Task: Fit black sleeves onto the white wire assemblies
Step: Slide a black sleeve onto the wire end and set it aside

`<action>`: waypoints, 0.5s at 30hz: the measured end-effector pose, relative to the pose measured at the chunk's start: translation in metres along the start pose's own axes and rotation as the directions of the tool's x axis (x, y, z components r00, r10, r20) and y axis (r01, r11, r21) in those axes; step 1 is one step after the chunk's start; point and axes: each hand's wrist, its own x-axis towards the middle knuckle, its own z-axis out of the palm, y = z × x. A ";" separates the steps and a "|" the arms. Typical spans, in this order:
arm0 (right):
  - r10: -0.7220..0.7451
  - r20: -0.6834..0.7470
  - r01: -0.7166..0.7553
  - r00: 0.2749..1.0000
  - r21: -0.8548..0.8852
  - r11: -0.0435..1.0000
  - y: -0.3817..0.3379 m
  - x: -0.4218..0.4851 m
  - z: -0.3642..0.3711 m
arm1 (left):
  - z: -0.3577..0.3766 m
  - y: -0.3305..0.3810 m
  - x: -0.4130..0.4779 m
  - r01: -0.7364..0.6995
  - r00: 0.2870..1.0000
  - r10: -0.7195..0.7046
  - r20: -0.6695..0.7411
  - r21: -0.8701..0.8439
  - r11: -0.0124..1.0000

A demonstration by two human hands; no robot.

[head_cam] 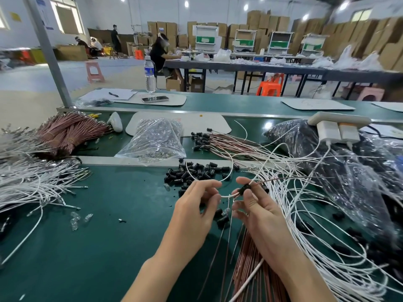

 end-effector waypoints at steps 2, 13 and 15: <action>0.004 0.007 -0.004 1.000 -0.010 1.000 0.000 -0.001 0.001 | 0.001 0.000 -0.001 0.030 1.000 -0.030 0.008 -0.046 0.998; 0.043 0.027 -0.044 0.999 0.017 0.999 -0.001 0.000 0.000 | 0.003 0.002 0.002 0.227 0.974 -0.221 0.055 -0.279 0.933; 0.068 0.071 -0.069 0.995 0.018 0.997 0.000 -0.001 0.000 | 0.003 0.003 0.002 0.236 0.972 -0.228 0.062 -0.290 0.928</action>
